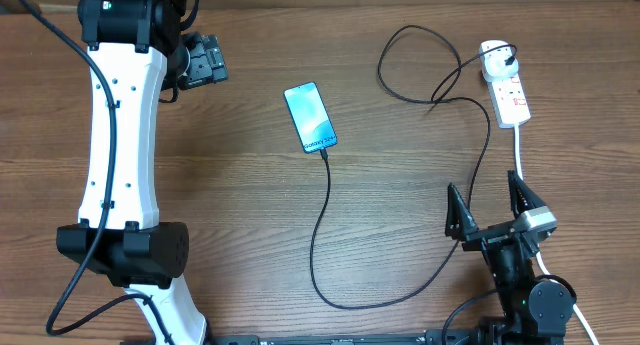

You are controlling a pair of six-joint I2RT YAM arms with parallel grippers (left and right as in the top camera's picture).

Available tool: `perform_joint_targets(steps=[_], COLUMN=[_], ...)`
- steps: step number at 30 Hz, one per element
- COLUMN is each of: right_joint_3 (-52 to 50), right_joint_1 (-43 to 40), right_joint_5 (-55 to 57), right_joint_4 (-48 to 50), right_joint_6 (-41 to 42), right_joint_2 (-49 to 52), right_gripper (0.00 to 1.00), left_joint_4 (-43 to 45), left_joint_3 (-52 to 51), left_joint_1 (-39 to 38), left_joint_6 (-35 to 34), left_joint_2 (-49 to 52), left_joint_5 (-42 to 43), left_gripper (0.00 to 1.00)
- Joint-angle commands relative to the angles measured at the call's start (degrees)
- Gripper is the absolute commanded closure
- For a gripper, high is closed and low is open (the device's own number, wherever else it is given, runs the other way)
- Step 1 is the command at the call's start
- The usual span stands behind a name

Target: Plug charger to phone and switch on socket

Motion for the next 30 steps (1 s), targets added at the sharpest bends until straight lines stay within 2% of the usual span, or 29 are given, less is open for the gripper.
perform_joint_targets(steps=[1,10,20,30], right_joint_3=[-0.6,-0.6,-0.6,-0.6], right_joint_1=[0.3,0.3,0.3,0.3], right_joint_5=[1.4,2.1,3.1,12.2], right_joint_4=[-1.1,-11.3,-11.3,-12.3], right_joint_6=[-0.4,-0.4,-7.0,-2.6], right_joint_2=[-0.6,-0.6,-0.6,-0.6], right_gripper=[0.00,0.00,0.00,0.00], left_joint_4=[0.1,0.1,0.1,0.1], left_joint_3=[-0.2,-0.3,-0.3,-0.2], left_joint_1=[0.2,0.2,0.2,0.2], left_joint_6=[-0.6,-0.6,-0.6,-0.6], left_joint_2=[0.4,0.4,0.4,0.4], left_joint_5=[-0.6,-0.6,-0.6,-0.6], left_gripper=[0.00,0.00,0.00,0.00])
